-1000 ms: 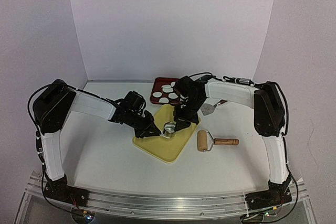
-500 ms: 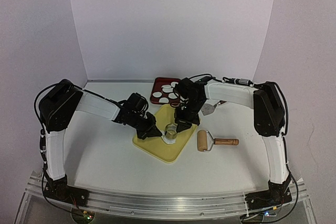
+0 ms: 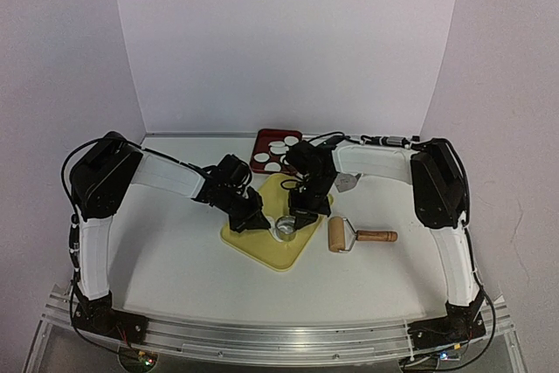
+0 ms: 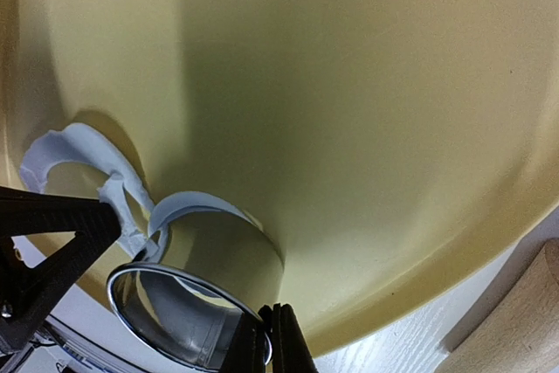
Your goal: Roll out the dumpling wrappers from the dough
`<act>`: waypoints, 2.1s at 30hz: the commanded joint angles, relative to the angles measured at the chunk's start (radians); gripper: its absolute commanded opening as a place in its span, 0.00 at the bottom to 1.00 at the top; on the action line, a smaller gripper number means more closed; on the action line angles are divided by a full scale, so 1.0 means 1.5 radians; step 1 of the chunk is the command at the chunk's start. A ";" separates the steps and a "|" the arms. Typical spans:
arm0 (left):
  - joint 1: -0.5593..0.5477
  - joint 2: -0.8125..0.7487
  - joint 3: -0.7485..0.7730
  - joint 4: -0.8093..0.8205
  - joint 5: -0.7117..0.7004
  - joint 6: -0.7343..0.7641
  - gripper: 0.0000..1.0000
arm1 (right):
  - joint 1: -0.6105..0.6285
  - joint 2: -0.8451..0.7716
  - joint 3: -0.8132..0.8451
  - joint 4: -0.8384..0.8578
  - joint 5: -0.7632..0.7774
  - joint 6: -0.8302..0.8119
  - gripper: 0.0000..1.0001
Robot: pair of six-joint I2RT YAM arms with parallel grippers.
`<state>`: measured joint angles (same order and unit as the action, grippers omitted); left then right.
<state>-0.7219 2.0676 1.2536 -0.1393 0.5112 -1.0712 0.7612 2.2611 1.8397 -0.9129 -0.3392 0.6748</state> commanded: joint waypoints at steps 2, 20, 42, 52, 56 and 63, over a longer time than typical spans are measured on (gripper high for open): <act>-0.004 0.010 0.024 -0.018 -0.014 0.019 0.00 | 0.010 0.017 0.030 -0.023 0.023 -0.015 0.00; -0.004 0.023 0.036 -0.032 -0.013 0.027 0.00 | 0.015 0.033 0.056 -0.022 0.023 -0.028 0.00; -0.006 -0.003 0.026 -0.058 -0.059 0.015 0.00 | 0.026 0.069 0.021 -0.041 0.118 -0.095 0.00; -0.008 -0.065 -0.033 -0.108 -0.132 0.008 0.00 | 0.038 0.081 0.038 -0.098 0.278 -0.099 0.00; -0.008 -0.082 -0.047 -0.105 -0.140 0.006 0.00 | 0.042 0.090 0.042 -0.106 0.289 -0.101 0.00; -0.008 -0.091 -0.066 -0.048 -0.112 0.014 0.00 | 0.045 0.092 0.048 -0.089 0.212 -0.105 0.00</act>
<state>-0.7364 1.9773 1.1735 -0.2501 0.3438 -1.0554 0.8410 2.3226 1.9416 -0.9714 -0.0396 0.5378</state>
